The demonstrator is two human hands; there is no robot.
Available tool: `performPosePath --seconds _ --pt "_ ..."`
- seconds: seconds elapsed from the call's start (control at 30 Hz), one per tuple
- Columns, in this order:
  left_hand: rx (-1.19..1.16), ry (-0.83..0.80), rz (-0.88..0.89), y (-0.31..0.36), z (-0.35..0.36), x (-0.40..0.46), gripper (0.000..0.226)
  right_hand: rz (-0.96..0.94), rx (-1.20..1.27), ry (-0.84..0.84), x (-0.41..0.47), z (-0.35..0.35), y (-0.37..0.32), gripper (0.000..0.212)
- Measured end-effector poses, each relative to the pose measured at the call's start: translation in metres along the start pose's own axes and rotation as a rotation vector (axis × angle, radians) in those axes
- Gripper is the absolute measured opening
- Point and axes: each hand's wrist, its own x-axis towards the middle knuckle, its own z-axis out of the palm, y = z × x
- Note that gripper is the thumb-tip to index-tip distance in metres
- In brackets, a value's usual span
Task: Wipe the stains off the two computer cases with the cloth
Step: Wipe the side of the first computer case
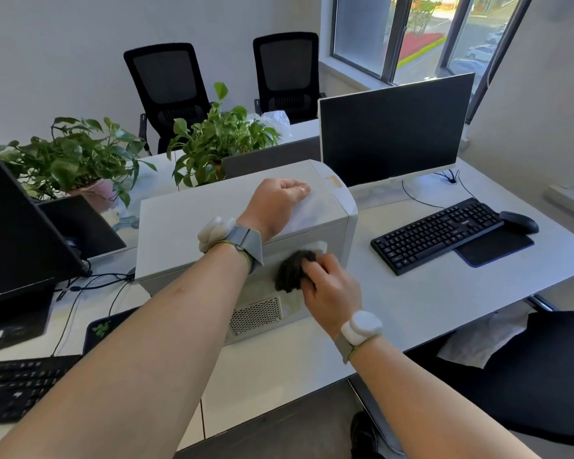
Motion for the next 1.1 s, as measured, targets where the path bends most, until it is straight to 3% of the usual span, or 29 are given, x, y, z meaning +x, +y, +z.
performPosePath --seconds 0.03,0.13,0.2,0.4,0.57,0.63,0.73,0.87,0.9,0.97,1.1 --pt "-0.001 -0.003 0.003 0.001 0.0 -0.001 0.021 0.036 -0.062 -0.142 -0.01 0.009 0.01 0.019" --pt "-0.002 0.004 0.003 -0.001 0.0 -0.001 0.02 0.431 -0.178 -0.615 -0.048 0.017 0.036 0.03" --pt "-0.001 0.008 0.005 -0.002 -0.001 0.0 0.02 0.561 -0.139 -0.691 -0.066 0.007 0.039 0.028" --pt "-0.005 0.006 0.002 0.0 0.0 -0.001 0.022 0.746 0.265 -0.391 -0.033 -0.034 0.017 0.031" --pt "-0.029 0.004 0.005 0.0 0.0 -0.001 0.018 0.379 0.29 0.016 0.018 -0.043 -0.011 0.024" --pt "-0.028 0.004 0.003 0.0 0.001 -0.002 0.018 0.287 0.277 0.018 0.016 -0.027 -0.007 0.024" --pt "-0.02 0.003 0.003 0.0 0.001 -0.002 0.012 0.3 0.179 -0.06 -0.01 0.001 0.01 0.023" --pt "-0.007 0.007 0.002 0.001 0.001 -0.004 0.011 0.782 0.114 -0.495 -0.035 0.008 0.039 0.015" --pt "-0.009 0.009 0.004 0.001 0.001 -0.005 0.011 0.844 0.143 -0.529 -0.038 0.007 0.043 0.013" --pt "-0.01 0.009 0.008 0.002 0.0 -0.005 0.011 0.848 0.194 -0.463 -0.04 0.006 0.044 0.011" --pt "-0.019 0.012 0.01 0.001 0.0 -0.004 0.01 0.68 0.385 -0.067 -0.02 -0.017 0.02 0.014"
